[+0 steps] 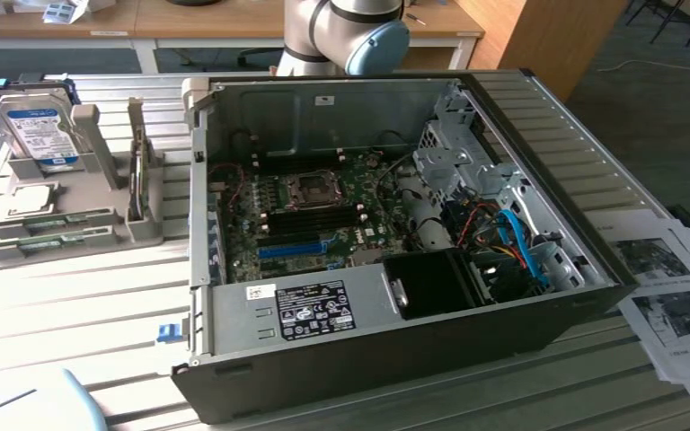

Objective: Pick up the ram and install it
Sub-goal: 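Pick up the ram and move it above insertion slot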

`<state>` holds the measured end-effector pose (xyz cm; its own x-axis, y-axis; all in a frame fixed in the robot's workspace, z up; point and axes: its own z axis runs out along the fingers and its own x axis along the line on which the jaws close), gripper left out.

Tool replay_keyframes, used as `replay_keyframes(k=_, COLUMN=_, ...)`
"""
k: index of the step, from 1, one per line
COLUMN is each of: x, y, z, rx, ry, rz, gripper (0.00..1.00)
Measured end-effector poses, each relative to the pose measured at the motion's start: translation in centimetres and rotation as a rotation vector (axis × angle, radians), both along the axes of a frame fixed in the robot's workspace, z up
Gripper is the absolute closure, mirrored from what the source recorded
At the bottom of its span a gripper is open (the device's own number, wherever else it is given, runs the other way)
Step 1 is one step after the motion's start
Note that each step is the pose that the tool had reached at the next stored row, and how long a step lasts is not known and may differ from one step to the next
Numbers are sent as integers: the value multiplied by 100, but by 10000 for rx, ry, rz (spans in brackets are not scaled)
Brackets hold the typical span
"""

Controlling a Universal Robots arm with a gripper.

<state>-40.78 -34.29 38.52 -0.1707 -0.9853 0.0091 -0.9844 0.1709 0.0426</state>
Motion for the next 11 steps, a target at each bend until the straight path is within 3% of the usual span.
replay_keyframes(k=11, x=0, y=0, z=0, rx=0, ry=0, rz=1054, gripper=91)
